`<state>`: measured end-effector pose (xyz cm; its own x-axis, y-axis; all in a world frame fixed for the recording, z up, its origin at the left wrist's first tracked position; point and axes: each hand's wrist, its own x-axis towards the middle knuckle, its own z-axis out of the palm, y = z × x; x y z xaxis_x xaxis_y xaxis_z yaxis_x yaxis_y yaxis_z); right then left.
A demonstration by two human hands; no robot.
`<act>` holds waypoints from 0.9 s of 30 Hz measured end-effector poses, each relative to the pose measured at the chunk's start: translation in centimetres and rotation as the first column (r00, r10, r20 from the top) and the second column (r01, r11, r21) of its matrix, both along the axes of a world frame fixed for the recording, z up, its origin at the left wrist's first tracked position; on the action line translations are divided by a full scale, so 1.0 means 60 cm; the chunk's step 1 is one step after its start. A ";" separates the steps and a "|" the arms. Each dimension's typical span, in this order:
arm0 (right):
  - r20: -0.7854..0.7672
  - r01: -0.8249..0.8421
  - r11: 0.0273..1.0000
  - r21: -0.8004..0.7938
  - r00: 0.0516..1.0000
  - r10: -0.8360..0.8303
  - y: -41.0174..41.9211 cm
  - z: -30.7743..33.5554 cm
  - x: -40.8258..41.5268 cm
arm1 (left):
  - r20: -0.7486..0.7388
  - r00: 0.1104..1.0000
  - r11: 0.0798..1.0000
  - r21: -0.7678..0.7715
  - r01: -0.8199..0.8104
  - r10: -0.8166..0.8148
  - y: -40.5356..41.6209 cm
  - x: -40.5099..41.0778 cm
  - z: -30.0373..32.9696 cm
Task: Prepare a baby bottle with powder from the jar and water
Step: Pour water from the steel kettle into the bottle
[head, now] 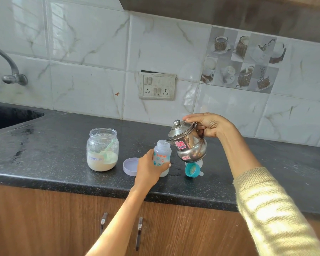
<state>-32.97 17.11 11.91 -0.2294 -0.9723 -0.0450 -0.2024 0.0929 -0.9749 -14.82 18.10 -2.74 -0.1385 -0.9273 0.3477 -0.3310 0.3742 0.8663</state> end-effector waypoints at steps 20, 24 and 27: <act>-0.018 0.005 1.000 0.014 1.000 -0.005 -0.008 0.002 -0.005 | 0.014 1.000 1.000 0.010 -0.005 0.005 0.000 -0.001 -0.001; -0.011 0.011 1.000 0.015 1.000 -0.010 -0.012 0.000 -0.008 | 0.006 1.000 1.000 0.003 0.005 -0.005 0.000 0.001 -0.003; -0.008 0.020 1.000 0.009 1.000 -0.020 -0.006 0.000 -0.006 | -0.002 1.000 1.000 -0.001 0.009 -0.009 -0.001 0.001 -0.005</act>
<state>-33.35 16.77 11.91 -0.2495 -0.9670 -0.0517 -0.2085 0.1057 -0.9723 -14.77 18.03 -3.06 -0.1461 -0.9257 0.3488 -0.3263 0.3780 0.8664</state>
